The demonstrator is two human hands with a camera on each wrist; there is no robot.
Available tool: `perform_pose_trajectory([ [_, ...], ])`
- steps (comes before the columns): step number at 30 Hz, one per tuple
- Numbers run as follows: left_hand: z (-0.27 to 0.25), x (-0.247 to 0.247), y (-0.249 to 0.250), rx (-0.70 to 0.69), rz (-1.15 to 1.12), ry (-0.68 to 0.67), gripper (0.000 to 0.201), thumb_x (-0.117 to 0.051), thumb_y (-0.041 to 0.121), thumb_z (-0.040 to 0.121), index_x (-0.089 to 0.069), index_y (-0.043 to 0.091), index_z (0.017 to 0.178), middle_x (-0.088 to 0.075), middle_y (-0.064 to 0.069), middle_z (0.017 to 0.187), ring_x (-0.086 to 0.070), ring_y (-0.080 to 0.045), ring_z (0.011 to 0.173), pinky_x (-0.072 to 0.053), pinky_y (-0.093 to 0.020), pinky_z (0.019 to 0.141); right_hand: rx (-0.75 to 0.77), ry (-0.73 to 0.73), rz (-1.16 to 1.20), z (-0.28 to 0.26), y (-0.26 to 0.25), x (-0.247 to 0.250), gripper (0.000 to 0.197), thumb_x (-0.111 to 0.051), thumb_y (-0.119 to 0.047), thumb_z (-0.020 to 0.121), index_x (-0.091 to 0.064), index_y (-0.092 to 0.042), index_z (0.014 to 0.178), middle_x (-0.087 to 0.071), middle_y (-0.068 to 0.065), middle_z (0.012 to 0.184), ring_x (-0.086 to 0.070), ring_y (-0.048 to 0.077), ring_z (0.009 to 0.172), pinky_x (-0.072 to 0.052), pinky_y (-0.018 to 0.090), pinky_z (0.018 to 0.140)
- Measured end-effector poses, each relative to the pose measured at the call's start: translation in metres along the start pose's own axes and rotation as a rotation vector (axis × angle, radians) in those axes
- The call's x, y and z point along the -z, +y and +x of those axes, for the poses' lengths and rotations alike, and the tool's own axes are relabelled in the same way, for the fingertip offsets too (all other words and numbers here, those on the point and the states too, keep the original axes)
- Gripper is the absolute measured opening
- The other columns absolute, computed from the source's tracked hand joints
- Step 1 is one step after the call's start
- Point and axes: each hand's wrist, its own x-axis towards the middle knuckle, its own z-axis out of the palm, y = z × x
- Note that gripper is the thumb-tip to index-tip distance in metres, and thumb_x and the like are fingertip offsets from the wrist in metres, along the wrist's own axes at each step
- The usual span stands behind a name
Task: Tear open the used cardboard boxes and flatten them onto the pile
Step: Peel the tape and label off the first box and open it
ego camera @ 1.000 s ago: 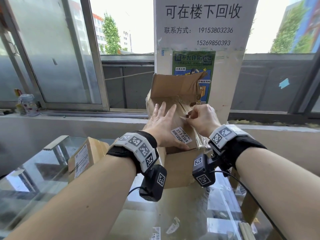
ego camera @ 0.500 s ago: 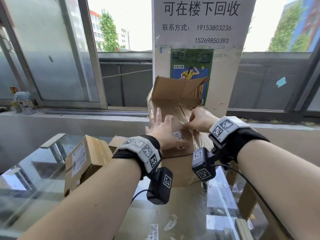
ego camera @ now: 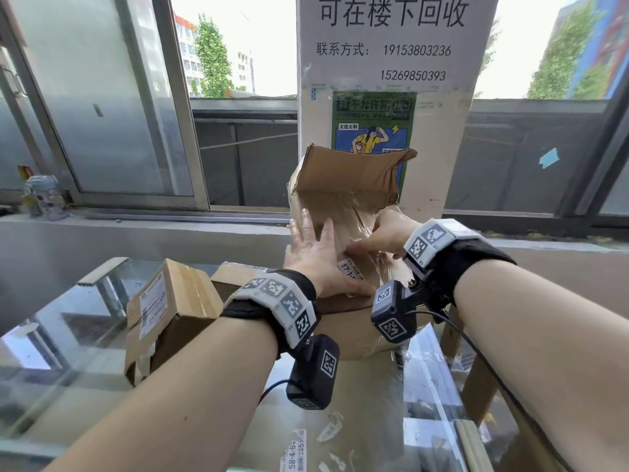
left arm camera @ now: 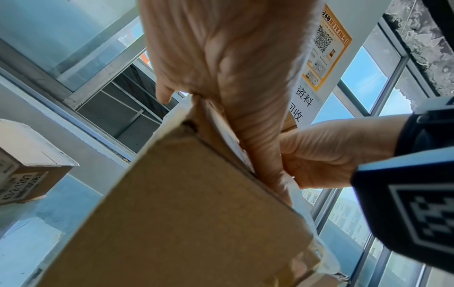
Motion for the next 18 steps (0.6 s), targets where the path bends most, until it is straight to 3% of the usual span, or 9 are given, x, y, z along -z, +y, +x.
perform_pose_trajectory([
  [6, -0.004, 0.000, 0.002, -0.031, 0.183, 0.020, 0.140, -0.069, 0.080, 0.049, 0.009, 0.024, 0.151, 0.031, -0.012, 0.153, 0.031, -0.029, 0.140, 0.009, -0.054, 0.116, 0.064, -0.015, -0.073, -0.007, -0.002, 0.007, 0.052, -0.073, -0.044, 0.077, -0.064, 0.000, 0.101, -0.067, 0.013, 0.099, -0.064, 0.028, 0.092, -0.055, 0.042, 0.085],
  [9, -0.006, 0.003, 0.003, -0.079, 0.256, 0.011, 0.138, -0.066, 0.081, 0.051, 0.007, 0.021, 0.152, 0.029, -0.011, 0.154, 0.030, -0.026, 0.141, 0.009, -0.055, 0.115, 0.114, -0.027, -0.091, -0.014, -0.005, 0.008, 0.042, -0.070, -0.035, 0.083, -0.065, 0.002, 0.104, -0.062, 0.010, 0.090, -0.062, 0.024, 0.081, -0.054, 0.035, 0.076],
  [12, -0.008, 0.002, 0.004, -0.087, 0.233, -0.008, 0.137, -0.068, 0.078, 0.053, 0.008, 0.022, 0.152, 0.027, -0.008, 0.156, 0.030, -0.023, 0.141, 0.007, -0.054, 0.116, 0.136, -0.065, -0.116, -0.019, -0.007, 0.006, 0.032, -0.064, -0.028, 0.089, -0.066, 0.000, 0.103, -0.061, 0.007, 0.084, -0.059, 0.021, 0.079, -0.054, 0.035, 0.082],
  [15, -0.008, 0.000, 0.005, -0.080, 0.237, -0.015, 0.137, -0.070, 0.076, 0.053, 0.009, 0.023, 0.152, 0.027, -0.007, 0.155, 0.031, -0.023, 0.141, 0.005, -0.058, 0.115, 0.167, -0.097, -0.139, -0.024, -0.008, 0.005, 0.021, -0.056, -0.023, 0.093, -0.064, -0.003, 0.096, -0.058, 0.003, 0.073, -0.059, 0.019, 0.072, -0.054, 0.033, 0.076],
  [18, -0.010, -0.001, 0.004, -0.086, 0.239, 0.003, 0.140, -0.070, 0.078, 0.050, 0.010, 0.025, 0.151, 0.029, -0.007, 0.155, 0.031, -0.022, 0.141, 0.002, -0.059, 0.115, 0.204, -0.098, -0.164, -0.029, -0.006, 0.005, 0.020, -0.050, -0.021, 0.095, -0.062, -0.005, 0.091, -0.060, 0.008, 0.080, -0.059, 0.021, 0.074, -0.054, 0.034, 0.077],
])
